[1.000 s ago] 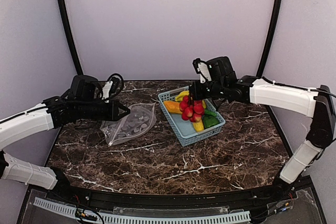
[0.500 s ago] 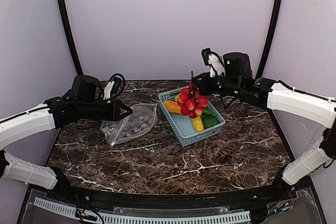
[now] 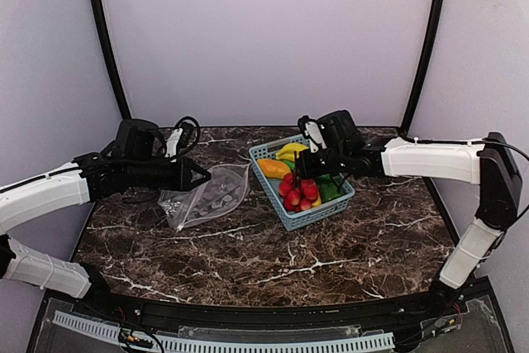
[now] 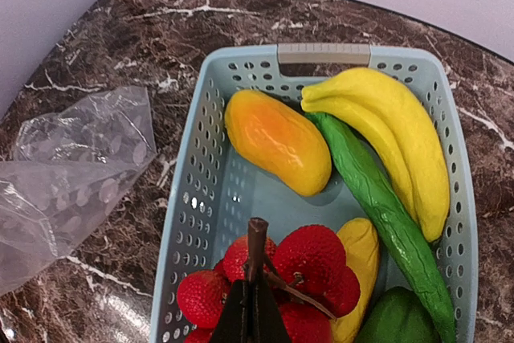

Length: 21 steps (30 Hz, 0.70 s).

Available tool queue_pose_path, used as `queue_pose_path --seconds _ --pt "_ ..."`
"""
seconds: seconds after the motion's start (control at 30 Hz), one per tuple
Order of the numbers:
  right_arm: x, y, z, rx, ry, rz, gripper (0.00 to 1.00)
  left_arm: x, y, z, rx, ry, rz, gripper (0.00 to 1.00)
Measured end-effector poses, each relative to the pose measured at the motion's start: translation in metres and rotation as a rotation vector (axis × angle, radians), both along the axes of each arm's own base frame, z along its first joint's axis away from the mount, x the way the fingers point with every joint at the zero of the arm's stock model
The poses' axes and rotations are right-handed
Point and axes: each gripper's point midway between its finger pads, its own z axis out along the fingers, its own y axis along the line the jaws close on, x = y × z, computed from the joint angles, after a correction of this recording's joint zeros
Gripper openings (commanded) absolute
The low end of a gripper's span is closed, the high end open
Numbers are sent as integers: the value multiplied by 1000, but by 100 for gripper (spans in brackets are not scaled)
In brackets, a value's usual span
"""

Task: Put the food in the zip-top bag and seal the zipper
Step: Adjust the fake fruit in the bin.

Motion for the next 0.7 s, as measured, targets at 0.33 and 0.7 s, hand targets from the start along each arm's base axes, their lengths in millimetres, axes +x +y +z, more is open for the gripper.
queue_pose_path --seconds 0.33,0.7 --pt "30 26 -22 -51 38 -20 12 0 0 0 -2 1 1 1" --pt "43 33 -57 -152 105 -30 41 -3 2 -10 10 21 4 1"
